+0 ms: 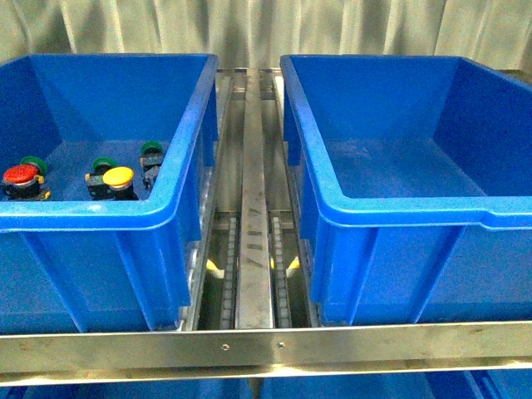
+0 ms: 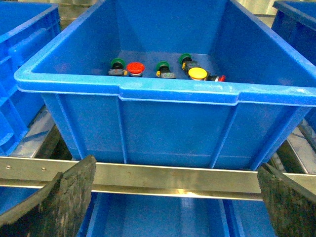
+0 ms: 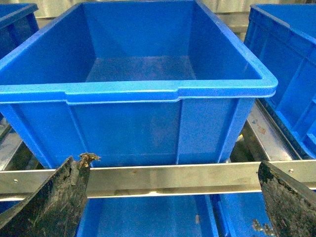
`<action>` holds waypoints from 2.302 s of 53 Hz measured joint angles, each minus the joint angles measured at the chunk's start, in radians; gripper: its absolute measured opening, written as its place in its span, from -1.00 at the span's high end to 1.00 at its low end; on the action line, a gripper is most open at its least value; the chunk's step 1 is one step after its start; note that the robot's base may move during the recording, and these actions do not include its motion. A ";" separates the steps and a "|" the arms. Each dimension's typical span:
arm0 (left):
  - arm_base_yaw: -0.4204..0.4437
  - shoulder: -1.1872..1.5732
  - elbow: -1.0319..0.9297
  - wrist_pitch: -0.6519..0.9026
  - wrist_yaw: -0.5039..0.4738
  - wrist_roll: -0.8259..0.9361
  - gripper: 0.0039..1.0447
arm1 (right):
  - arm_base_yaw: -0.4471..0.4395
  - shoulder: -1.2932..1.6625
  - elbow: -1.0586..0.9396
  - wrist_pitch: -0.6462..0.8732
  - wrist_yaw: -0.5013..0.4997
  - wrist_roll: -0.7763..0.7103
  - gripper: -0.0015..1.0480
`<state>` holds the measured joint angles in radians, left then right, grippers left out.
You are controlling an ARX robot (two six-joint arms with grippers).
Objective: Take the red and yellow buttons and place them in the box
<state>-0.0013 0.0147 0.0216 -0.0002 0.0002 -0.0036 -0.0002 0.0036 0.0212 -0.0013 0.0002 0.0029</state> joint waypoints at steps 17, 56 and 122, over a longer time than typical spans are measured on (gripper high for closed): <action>0.018 0.027 0.015 -0.047 0.067 -0.048 -0.85 | 0.000 0.000 0.000 0.000 0.000 0.000 -0.88; -0.189 1.332 0.844 0.253 -0.218 -0.121 -0.85 | 0.000 0.000 0.000 0.000 0.000 0.000 -0.88; -0.187 1.895 1.284 0.203 -0.344 -0.089 -0.85 | 0.000 0.000 0.000 0.000 0.000 0.000 -0.88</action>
<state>-0.1879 1.9095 1.3056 0.2028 -0.3443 -0.0921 -0.0002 0.0036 0.0212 -0.0013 0.0006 0.0032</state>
